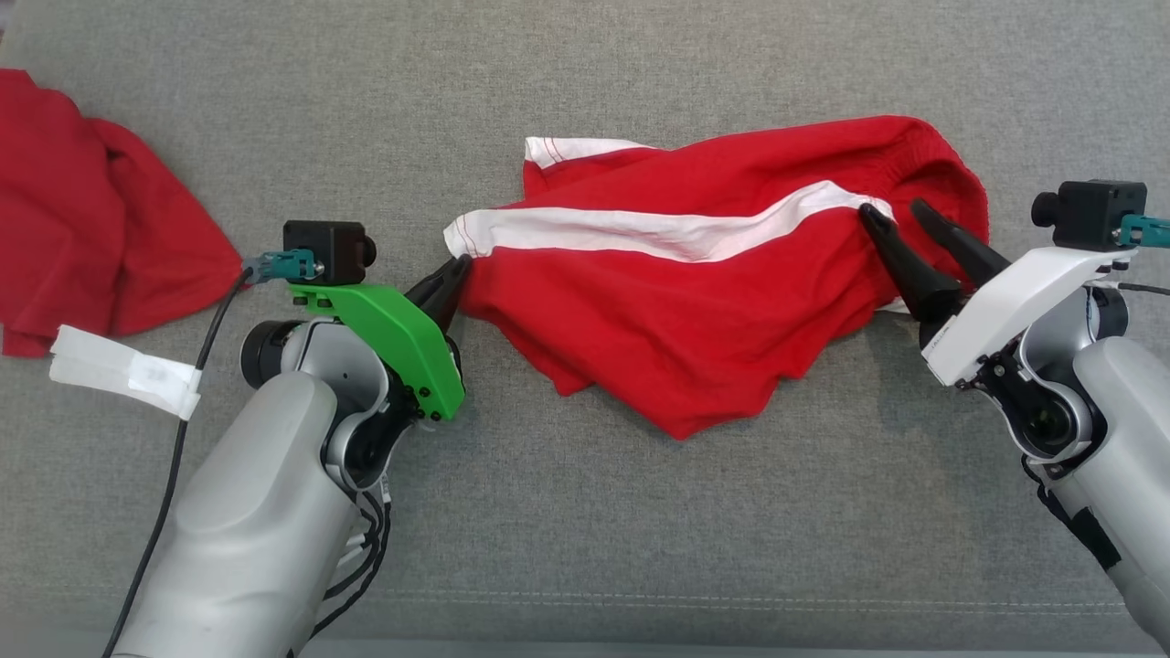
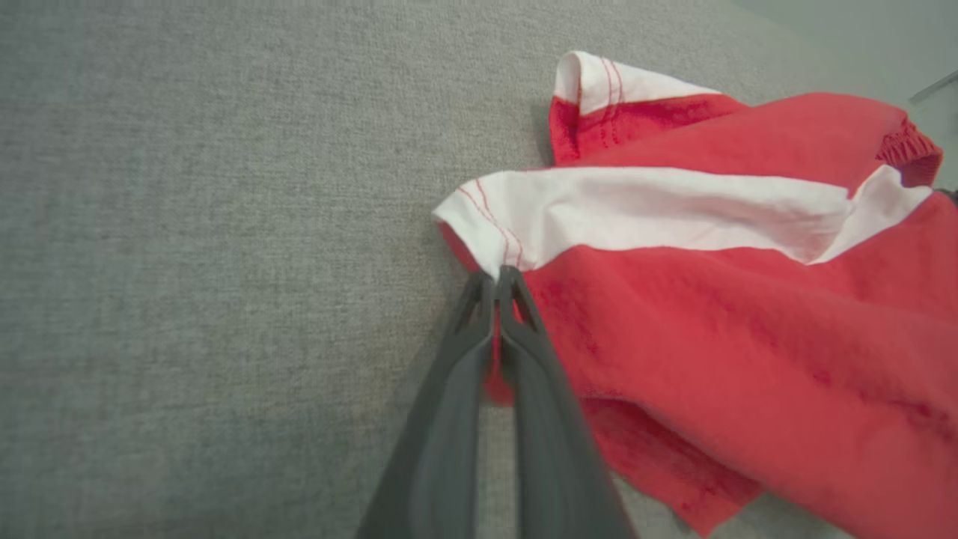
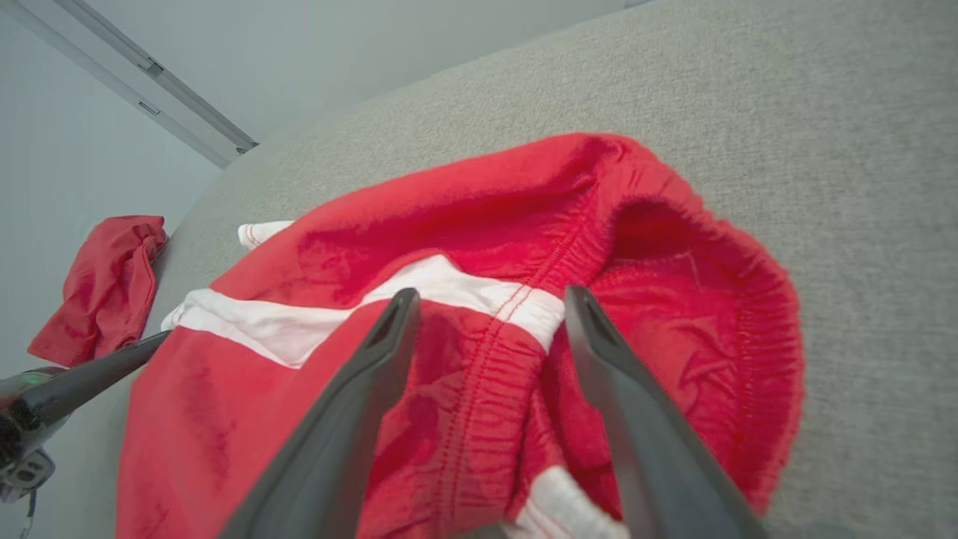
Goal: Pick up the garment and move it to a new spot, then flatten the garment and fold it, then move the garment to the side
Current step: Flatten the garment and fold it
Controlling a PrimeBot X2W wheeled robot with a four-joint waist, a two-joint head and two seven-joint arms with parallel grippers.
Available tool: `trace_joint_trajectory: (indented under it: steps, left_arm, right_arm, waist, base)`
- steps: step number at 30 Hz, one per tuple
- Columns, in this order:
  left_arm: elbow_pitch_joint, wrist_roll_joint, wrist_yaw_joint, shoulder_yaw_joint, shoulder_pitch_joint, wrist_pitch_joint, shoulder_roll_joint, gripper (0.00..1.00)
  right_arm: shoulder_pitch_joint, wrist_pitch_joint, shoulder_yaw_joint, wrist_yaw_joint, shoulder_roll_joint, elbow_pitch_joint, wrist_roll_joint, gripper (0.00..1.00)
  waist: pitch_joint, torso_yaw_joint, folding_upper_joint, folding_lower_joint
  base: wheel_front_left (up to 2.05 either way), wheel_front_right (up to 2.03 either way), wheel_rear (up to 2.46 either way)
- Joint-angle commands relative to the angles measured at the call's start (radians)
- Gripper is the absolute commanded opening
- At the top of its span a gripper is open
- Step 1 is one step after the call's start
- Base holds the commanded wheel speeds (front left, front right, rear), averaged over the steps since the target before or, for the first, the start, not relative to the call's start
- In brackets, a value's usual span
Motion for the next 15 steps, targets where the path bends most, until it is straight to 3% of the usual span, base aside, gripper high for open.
trace_joint_trajectory:
  steps: [1, 2, 6, 15]
  left_arm:
    - [0.002, -0.013, -0.003, -0.003, -0.017, -0.003, 0.010, 0.00]
    - [0.003, -0.019, -0.003, -0.011, -0.020, -0.006, 0.010, 0.00]
    - [0.016, -0.033, -0.003, -0.032, -0.035, -0.031, 0.018, 0.00]
    - [0.055, -0.073, -0.003, -0.066, -0.048, -0.068, 0.042, 0.00]
  right_arm:
    - [-0.005, 0.002, 0.006, 0.000, -0.006, 0.000, 0.016, 0.10]
    - [-0.009, -0.001, 0.013, 0.000, -0.008, -0.006, 0.029, 0.00]
    - [-0.022, -0.020, 0.036, 0.000, -0.027, -0.004, 0.057, 0.00]
    - [-0.030, -0.184, 0.031, 0.000, -0.061, -0.063, 0.016, 0.00]
  waist:
    - [0.001, -0.002, 0.0000, -0.0001]
    - [0.003, -0.003, 0.0000, -0.0001]
    - [0.005, -0.008, 0.0000, -0.0001]
    - [-0.029, -0.028, 0.0000, -0.0001]
  base:
    - [0.00, 0.00, 0.00]
    - [0.00, 0.00, 0.00]
    - [0.00, 0.00, 0.00]
    - [0.00, 0.00, 0.00]
